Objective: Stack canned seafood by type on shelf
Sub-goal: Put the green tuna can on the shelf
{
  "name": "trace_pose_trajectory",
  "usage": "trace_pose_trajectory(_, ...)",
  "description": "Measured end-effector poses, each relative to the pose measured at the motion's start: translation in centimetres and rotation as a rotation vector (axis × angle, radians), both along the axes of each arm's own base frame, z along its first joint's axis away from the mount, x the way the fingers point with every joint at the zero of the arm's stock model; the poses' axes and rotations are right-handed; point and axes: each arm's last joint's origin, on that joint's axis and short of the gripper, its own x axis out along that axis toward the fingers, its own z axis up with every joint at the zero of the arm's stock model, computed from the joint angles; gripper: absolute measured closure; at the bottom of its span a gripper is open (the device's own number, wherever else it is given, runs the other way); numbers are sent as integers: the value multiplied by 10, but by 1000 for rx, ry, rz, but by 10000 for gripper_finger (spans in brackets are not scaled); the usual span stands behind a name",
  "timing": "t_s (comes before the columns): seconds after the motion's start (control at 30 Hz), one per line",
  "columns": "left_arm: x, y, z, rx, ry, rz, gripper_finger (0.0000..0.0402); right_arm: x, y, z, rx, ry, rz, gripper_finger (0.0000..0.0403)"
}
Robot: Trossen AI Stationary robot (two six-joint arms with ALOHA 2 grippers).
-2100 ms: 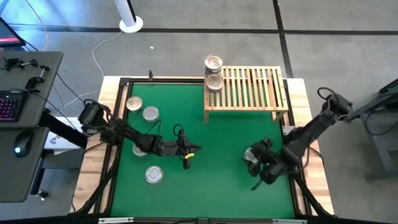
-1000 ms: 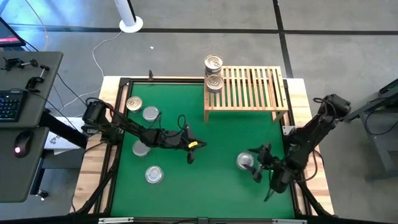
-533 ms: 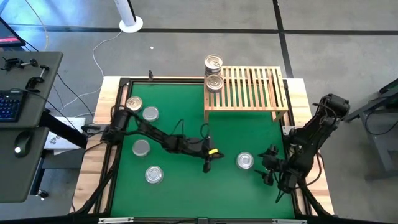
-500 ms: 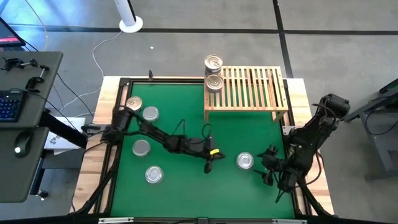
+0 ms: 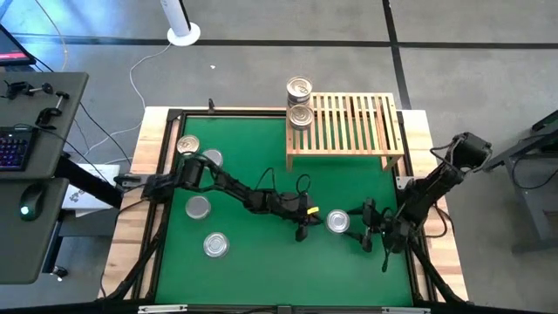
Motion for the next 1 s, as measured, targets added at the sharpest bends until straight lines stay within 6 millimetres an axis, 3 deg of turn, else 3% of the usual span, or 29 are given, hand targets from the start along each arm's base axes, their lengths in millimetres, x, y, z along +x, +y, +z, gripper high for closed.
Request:
trace_pose_trajectory(0.53,-1,3,-2,12,9,-13,401,27,-13,-11,-112,22,85,20)
trace_pose_trajectory(1.0,-2,1,-3,26,23,-46,401,48,-7,-23,-78,-24,77,21)
